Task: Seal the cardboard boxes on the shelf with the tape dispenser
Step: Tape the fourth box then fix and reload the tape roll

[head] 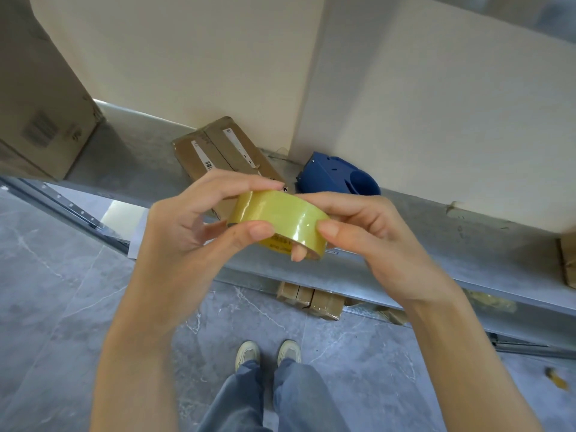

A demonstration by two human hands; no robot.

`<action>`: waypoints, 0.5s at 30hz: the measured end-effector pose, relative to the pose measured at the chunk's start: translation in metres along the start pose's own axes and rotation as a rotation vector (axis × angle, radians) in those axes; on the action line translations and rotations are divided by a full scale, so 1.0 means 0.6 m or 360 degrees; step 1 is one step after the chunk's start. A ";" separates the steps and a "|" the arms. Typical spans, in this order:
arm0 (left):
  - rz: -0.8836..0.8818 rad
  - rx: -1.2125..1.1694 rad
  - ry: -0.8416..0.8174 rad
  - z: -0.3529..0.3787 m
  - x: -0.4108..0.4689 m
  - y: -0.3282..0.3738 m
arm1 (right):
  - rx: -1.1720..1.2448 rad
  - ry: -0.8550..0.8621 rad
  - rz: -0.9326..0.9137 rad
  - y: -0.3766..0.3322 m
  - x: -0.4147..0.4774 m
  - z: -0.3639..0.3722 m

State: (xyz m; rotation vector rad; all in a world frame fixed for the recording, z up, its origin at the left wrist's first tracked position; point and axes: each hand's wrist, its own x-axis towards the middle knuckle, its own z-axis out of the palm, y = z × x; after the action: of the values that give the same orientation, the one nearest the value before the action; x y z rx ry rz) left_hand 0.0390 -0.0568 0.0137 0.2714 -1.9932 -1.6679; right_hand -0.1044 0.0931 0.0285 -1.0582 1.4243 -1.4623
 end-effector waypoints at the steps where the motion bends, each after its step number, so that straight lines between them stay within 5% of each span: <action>1: 0.0004 -0.0003 0.0000 0.001 0.001 0.000 | 0.0008 -0.0003 0.0009 -0.001 -0.001 -0.001; 15: 0.0138 -0.0130 -0.0048 0.004 -0.002 0.002 | -0.0002 0.0157 -0.0130 -0.008 -0.006 0.011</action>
State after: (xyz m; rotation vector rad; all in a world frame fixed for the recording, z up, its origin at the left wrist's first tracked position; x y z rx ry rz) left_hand 0.0392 -0.0538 0.0143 0.1287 -1.9248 -1.7031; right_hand -0.0972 0.0949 0.0331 -1.0693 1.4658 -1.5914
